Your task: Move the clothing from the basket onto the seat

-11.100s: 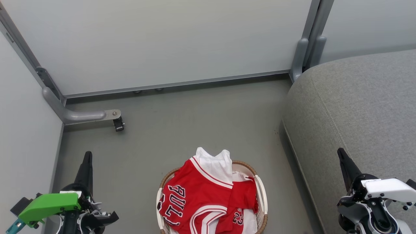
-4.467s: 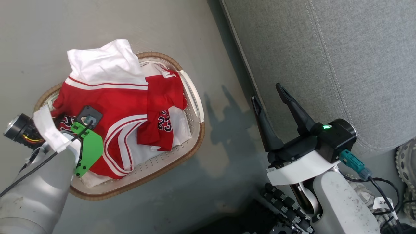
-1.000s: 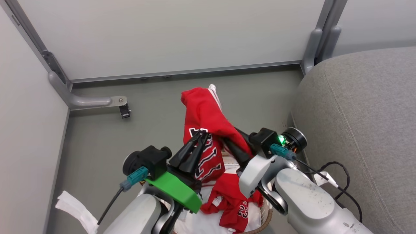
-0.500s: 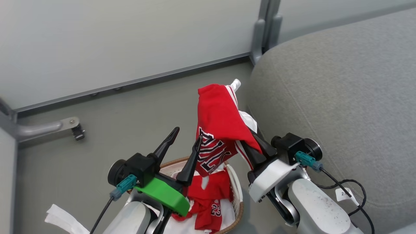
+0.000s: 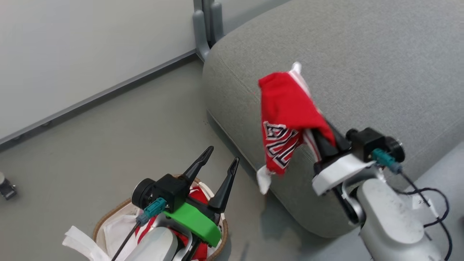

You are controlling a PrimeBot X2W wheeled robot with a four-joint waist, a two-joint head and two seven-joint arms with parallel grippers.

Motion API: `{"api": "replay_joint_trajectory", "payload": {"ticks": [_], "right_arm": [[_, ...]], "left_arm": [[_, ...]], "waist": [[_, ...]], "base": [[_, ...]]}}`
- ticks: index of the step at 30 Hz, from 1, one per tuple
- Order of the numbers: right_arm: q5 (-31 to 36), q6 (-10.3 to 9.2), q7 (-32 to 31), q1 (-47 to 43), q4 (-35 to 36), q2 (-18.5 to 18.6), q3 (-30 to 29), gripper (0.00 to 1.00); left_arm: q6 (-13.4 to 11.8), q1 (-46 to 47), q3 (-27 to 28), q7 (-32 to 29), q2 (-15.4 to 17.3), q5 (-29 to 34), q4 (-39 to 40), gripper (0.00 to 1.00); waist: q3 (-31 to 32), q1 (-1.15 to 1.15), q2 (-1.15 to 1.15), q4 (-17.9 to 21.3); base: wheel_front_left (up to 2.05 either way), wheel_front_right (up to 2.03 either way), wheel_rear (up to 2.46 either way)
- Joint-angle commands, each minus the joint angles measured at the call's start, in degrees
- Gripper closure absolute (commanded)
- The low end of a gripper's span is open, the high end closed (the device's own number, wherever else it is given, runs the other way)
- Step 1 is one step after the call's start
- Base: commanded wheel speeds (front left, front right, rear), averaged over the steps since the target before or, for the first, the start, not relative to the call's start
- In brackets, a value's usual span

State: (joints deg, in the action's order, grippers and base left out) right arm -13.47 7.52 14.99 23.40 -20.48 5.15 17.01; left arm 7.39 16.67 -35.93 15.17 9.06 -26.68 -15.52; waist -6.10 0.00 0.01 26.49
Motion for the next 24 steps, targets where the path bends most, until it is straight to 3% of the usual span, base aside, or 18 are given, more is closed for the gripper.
{"api": "replay_joint_trajectory", "payload": {"ticks": [1, 14, 22, 24], "right_arm": [[0.86, -0.05, 0.27, 2.44, -0.48, 0.53, -1.33, 1.00], [8.18, -0.05, -4.05, 24.80, -9.90, 8.97, -19.85, 1.00], [13.96, -0.05, -5.79, 33.38, -16.63, 10.62, -27.53, 1.00], [14.85, -0.06, -5.29, 34.73, -18.33, 10.22, -31.66, 1.00]], "left_arm": [[0.16, 1.20, -0.37, -0.03, 1.50, -0.31, -0.33, 0.00], [0.17, 8.28, -6.75, -0.02, 8.93, -2.11, 2.60, 0.00], [0.17, 11.33, -7.96, -0.02, 11.91, -3.22, 4.54, 0.00], [0.18, 11.56, -8.17, -0.03, 12.39, -3.26, 4.61, 0.00]], "waist": [[-4.70, 0.00, -0.01, 1.94], [-18.74, 0.00, -0.01, -7.65], [-25.90, 0.00, -0.01, -12.38], [-27.19, 0.00, -0.01, -13.38]], "base": [[0.00, 0.00, 0.00], [0.00, 0.00, 0.00], [0.00, 0.00, 0.00], [0.00, 0.00, 0.00]]}}
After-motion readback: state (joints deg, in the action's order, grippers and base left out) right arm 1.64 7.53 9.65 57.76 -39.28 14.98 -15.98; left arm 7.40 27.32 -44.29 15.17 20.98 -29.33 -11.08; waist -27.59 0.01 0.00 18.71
